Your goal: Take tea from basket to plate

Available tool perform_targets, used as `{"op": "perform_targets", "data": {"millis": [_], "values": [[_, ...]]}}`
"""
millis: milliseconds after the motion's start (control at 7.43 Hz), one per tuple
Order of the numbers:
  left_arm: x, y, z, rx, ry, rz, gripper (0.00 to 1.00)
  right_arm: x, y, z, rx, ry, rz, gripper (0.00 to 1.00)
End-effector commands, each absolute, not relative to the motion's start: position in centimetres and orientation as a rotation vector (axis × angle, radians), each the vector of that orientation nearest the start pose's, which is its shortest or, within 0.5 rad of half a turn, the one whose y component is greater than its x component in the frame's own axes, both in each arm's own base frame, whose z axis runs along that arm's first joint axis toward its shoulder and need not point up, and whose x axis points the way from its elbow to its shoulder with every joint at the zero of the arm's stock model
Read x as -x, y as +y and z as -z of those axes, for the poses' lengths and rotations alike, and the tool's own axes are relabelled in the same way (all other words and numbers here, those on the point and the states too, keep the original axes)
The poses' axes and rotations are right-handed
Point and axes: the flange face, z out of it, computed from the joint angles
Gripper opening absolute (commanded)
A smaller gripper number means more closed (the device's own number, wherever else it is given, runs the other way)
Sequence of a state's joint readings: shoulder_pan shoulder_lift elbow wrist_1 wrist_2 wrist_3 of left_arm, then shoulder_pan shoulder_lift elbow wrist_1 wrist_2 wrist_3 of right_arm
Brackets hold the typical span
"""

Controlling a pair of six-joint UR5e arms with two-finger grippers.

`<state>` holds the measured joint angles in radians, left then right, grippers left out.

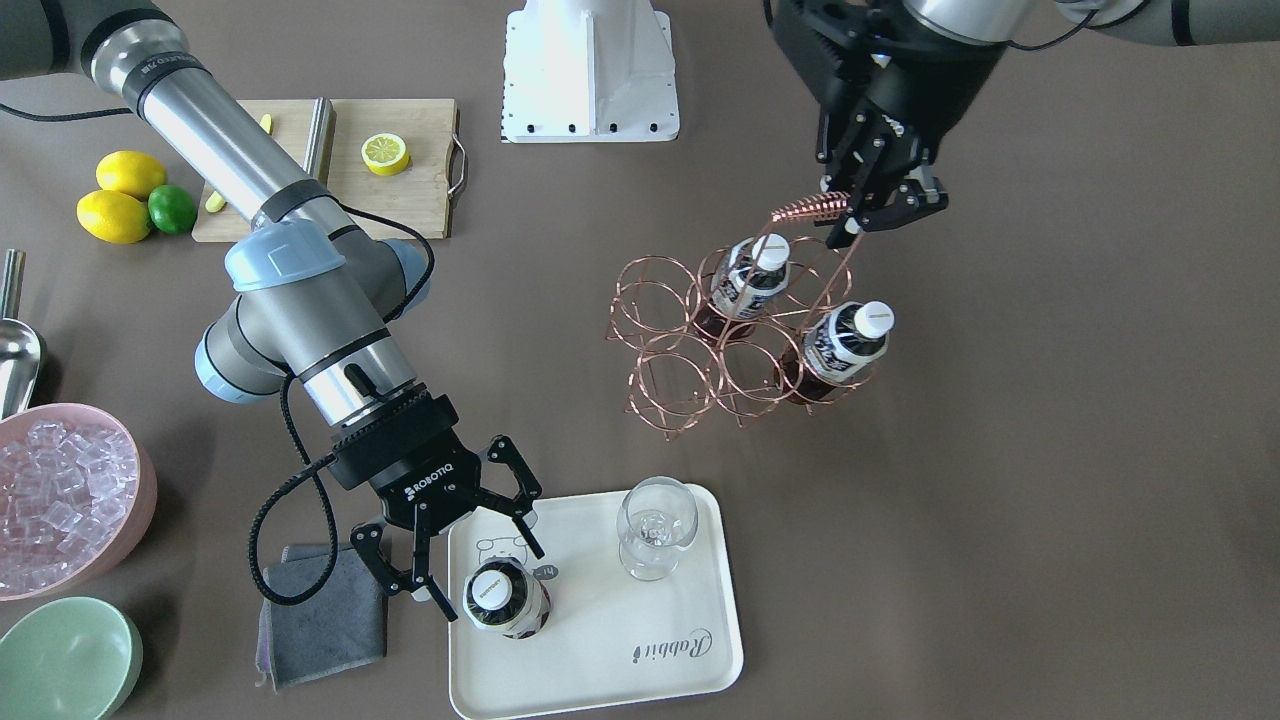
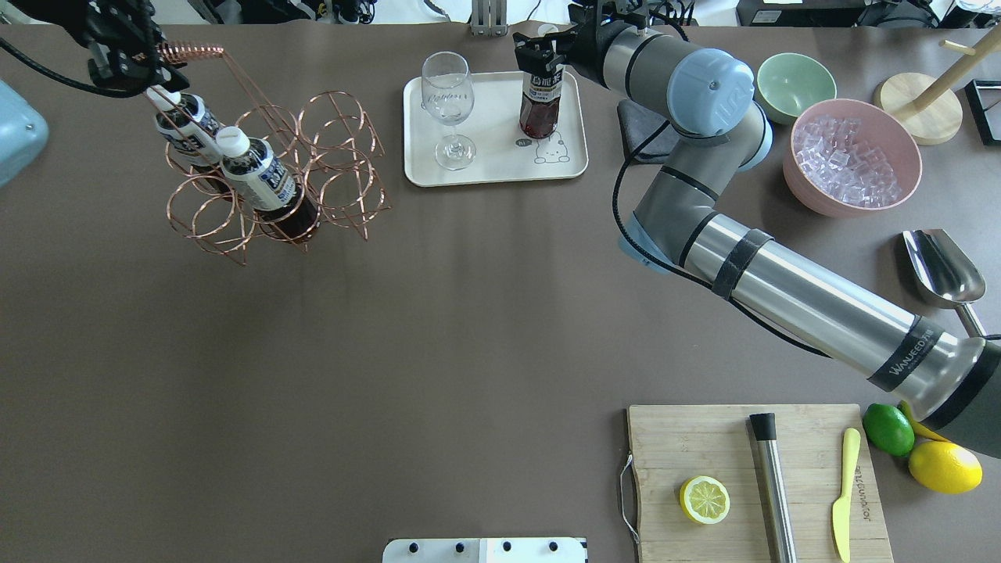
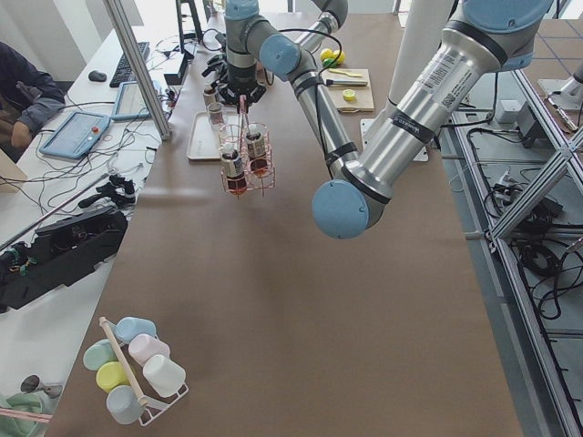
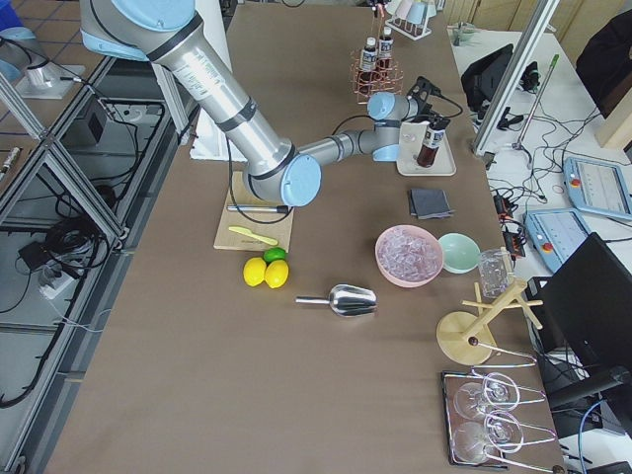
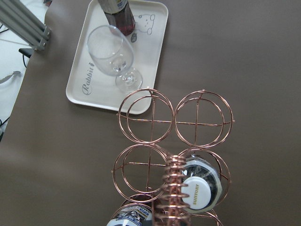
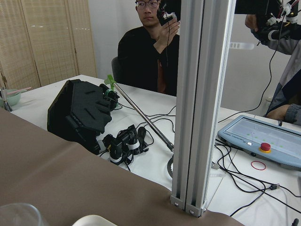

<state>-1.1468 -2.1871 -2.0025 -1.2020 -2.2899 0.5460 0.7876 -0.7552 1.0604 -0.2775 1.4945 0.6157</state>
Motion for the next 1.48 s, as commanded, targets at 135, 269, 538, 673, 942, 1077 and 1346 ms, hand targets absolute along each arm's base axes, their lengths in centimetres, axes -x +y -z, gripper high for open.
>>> {"op": "perform_targets", "data": {"millis": [135,269,538,673,942,1077,1346], "values": [[-7.8,-55.4,-26.5,-0.628,0.639,-1.1,0.0,39.1,-60.8,-19.5,-1.209,-0.974,0.032,0.99],[-6.1,-55.3,-28.6,-0.608,0.622,-1.105,0.0,35.8,-57.9,-21.1,-1.202,-0.971,0.022,0.99],[-3.3,-54.8,-32.0,-0.589,0.601,-1.131,0.0,30.4,-53.0,-21.3,-1.135,-0.905,0.022,0.99],[-1.8,-54.6,-33.5,-0.579,0.582,-1.143,0.0,28.6,-51.0,-20.8,-1.067,-0.844,0.028,1.0],[0.7,-55.0,-36.2,-0.558,0.552,-1.17,0.0,26.1,-50.6,-25.3,-0.984,-0.738,0.024,1.0],[1.9,-55.8,-37.7,-0.554,0.546,-1.203,0.0,24.6,-51.0,-27.8,-0.947,-0.664,0.046,1.0],[2.6,-56.6,-39.9,-0.538,0.55,-1.249,0.0,19.2,-52.2,-32.3,-0.766,-0.56,0.129,1.0]]}}
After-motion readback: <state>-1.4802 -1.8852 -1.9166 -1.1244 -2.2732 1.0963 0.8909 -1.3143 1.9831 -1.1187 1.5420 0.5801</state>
